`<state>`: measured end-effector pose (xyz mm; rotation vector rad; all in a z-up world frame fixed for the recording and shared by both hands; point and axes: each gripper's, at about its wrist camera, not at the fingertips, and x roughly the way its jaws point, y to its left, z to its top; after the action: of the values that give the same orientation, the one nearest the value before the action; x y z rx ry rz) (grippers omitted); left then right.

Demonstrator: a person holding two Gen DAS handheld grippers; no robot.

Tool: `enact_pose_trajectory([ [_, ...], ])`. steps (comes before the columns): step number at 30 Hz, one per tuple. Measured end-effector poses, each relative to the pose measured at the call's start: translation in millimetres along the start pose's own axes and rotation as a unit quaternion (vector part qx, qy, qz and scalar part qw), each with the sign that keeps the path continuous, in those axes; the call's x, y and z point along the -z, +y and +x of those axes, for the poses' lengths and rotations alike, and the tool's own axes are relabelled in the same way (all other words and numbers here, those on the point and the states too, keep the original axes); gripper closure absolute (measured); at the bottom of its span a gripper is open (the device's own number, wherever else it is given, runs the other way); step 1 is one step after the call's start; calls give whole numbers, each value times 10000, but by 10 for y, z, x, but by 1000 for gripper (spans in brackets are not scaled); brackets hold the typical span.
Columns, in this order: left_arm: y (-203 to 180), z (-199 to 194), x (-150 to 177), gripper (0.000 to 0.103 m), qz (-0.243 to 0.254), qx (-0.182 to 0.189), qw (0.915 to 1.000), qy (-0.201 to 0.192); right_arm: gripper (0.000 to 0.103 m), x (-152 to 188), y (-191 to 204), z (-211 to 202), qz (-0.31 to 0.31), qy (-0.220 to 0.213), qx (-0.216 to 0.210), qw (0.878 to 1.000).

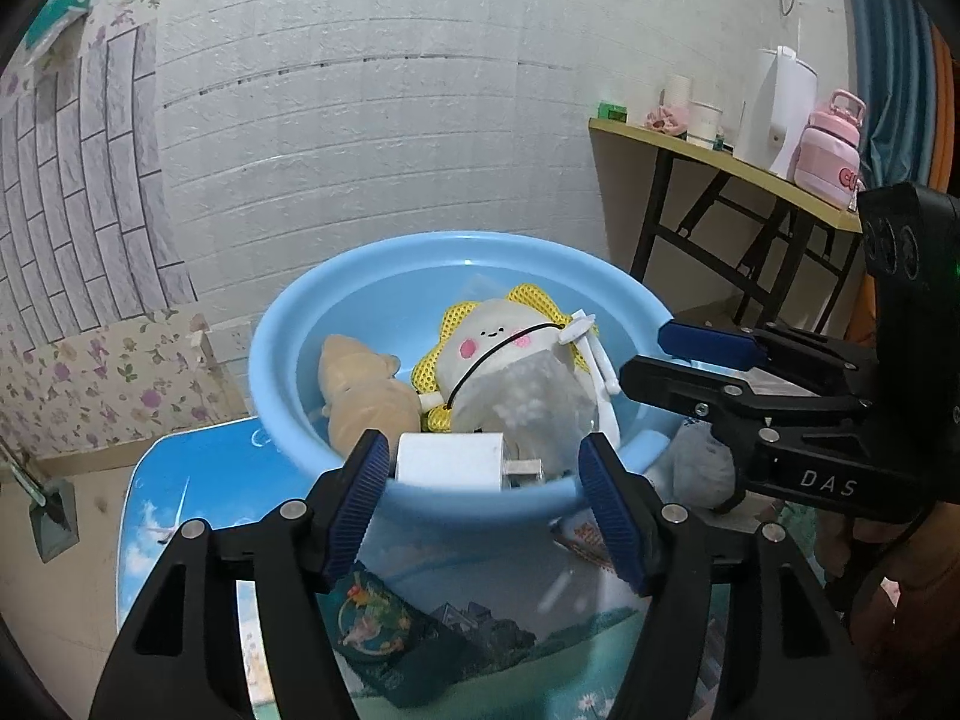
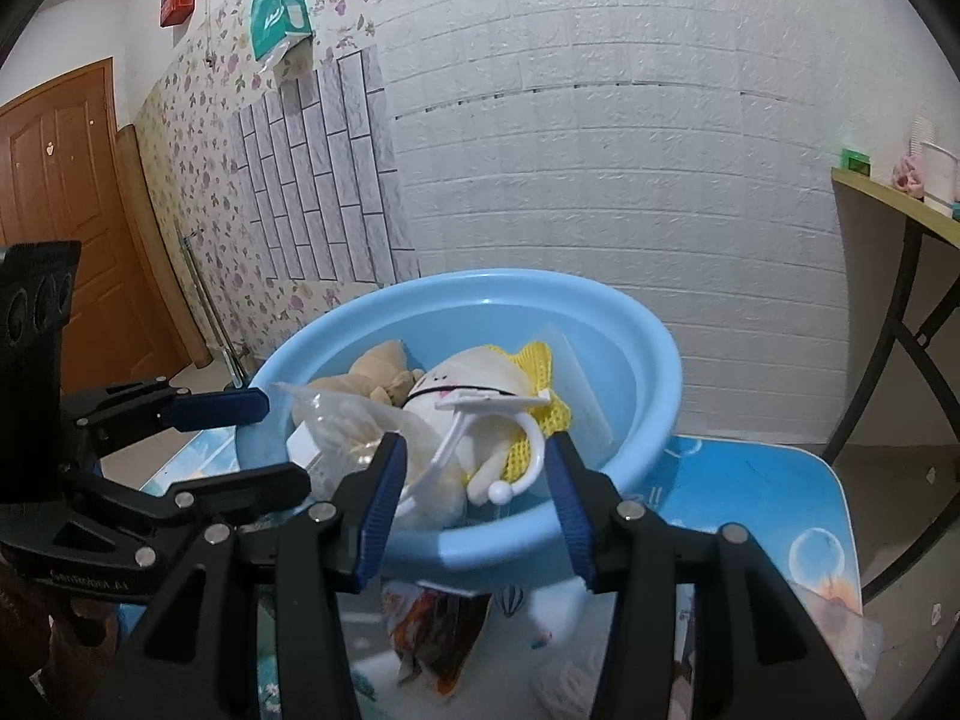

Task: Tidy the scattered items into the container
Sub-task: 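Carry the earphone and charger over the basin and open both tools, then withdraw both tools toward the tissue pack and the banded white container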

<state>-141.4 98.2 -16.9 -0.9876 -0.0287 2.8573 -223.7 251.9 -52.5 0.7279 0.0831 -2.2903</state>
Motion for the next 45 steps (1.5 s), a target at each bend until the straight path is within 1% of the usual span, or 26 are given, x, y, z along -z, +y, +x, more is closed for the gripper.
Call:
enact_pose_trajectory([
  [3,-14,-56,74,32,-1,-86,10000,42,55,54,43,-92,-37,-38,44,10000],
  [6,0,-77,202,32,-104,-83,9997,210,55,118,115,-179,-198,-6,209,9996],
  [7,4,-97,252,32,-128,-91,9996,231,55,149,136,-196,-242,65,271,9993],
  [8,4,-117,294,32,-135,-101,9996,246,55,181,132,-223,-229,85,236,9994],
  [10,28,-150,419,32,-156,-156,9992,327,55,254,129,-238,-110,270,123,9995],
  [12,68,-178,532,32,-195,-222,9987,409,55,388,148,-225,-133,492,214,9985],
  [15,142,-253,673,32,-274,-335,9979,478,55,557,169,-234,-146,719,232,9970],
  [19,304,-338,839,32,-461,-518,9959,584,55,695,189,-302,-148,858,281,9958],
  [23,497,-407,987,31,-707,-731,9924,691,55,757,163,-342,-109,978,369,9945],
  [26,638,-430,1044,30,-883,-882,9894,744,55,799,126,-370,-36,1021,435,9938],
  [28,738,-433,1073,25,-1052,-1018,9860,795,55,809,98,-388,-2,1023,513,9934],
  [30,807,-411,1085,23,-1231,-1102,9824,869,55,793,75,-401,17,1012,589,9931],
  [32,868,-379,1095,22,-1404,-1139,9792,922,52,769,16,-433,62,973,723,9926],
  [33,890,-360,1099,20,-1474,-1149,9779,941,46,760,-16,-445,95,960,790,9922],
  [34,899,-342,1099,17,-1512,-1158,9771,954,44,756,-56,-467,130,944,834,9920],
  [45,892,-149,1016,13,-1553,-1133,9757,1056,44,795,-345,-519,354,992,1299,9859],
])
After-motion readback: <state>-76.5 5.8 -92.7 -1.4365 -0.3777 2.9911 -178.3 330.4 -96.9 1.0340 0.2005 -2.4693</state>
